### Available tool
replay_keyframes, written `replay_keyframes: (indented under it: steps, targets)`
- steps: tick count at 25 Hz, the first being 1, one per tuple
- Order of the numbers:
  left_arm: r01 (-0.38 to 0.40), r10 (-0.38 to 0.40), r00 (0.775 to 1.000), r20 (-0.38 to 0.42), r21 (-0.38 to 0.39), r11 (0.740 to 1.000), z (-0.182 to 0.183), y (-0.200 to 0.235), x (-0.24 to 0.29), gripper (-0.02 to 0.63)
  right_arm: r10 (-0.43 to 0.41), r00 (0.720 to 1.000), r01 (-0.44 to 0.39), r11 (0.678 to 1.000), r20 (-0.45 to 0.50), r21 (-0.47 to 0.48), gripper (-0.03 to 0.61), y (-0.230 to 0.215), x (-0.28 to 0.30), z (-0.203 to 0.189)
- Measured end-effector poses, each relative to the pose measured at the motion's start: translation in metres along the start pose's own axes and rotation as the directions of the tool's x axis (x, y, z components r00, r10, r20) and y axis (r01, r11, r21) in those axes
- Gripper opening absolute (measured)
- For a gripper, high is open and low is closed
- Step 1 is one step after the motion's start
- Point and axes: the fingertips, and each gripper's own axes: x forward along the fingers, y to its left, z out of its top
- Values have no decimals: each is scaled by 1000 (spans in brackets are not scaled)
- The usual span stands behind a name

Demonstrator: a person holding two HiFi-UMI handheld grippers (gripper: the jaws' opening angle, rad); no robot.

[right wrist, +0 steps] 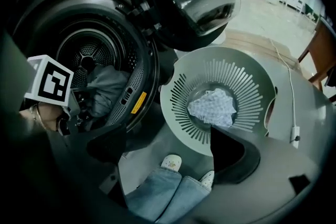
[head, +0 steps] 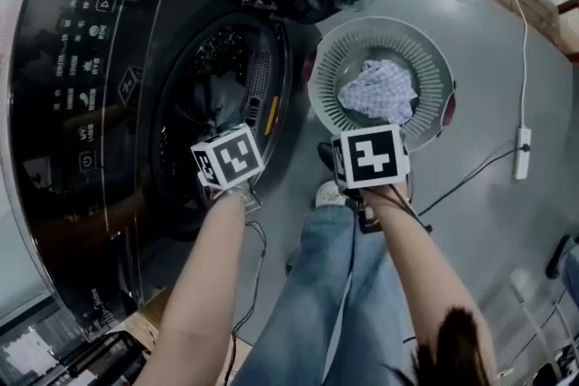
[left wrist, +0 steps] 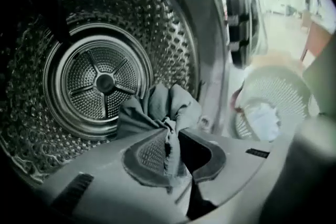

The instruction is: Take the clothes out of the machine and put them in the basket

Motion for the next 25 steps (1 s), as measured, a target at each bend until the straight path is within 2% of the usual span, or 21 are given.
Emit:
replay_keyframes:
  steps: [3, 6, 13, 18, 22, 25]
  targets:
    - [59, -56, 997, 54, -45, 997, 17, -15, -25, 51, -13, 1000, 12, 1000, 28, 21, 497, -9, -16, 3]
    - [129, -123, 987, 106, -53, 990, 27, -37, -52, 51, -33, 998, 30, 998, 57, 49, 497, -24, -33, 3]
    - [294, -280, 934, 222, -29, 955, 54, -90, -104, 47, -88, 991, 75, 989, 105, 125, 497, -68, -70, -3]
    - [432, -409, 865, 292, -18, 902, 82, -124, -137, 46, -122, 984, 98, 979, 127, 176, 495, -94, -87, -7]
    - [556, -529, 782, 330, 15, 831, 102, -158, -168, 46, -137, 979, 103, 972, 151, 213, 495, -109, -99, -5]
    - [619, -591, 735, 333, 29, 785, 112, -183, -184, 46, -154, 973, 112, 966, 171, 233, 495, -121, -113, -3]
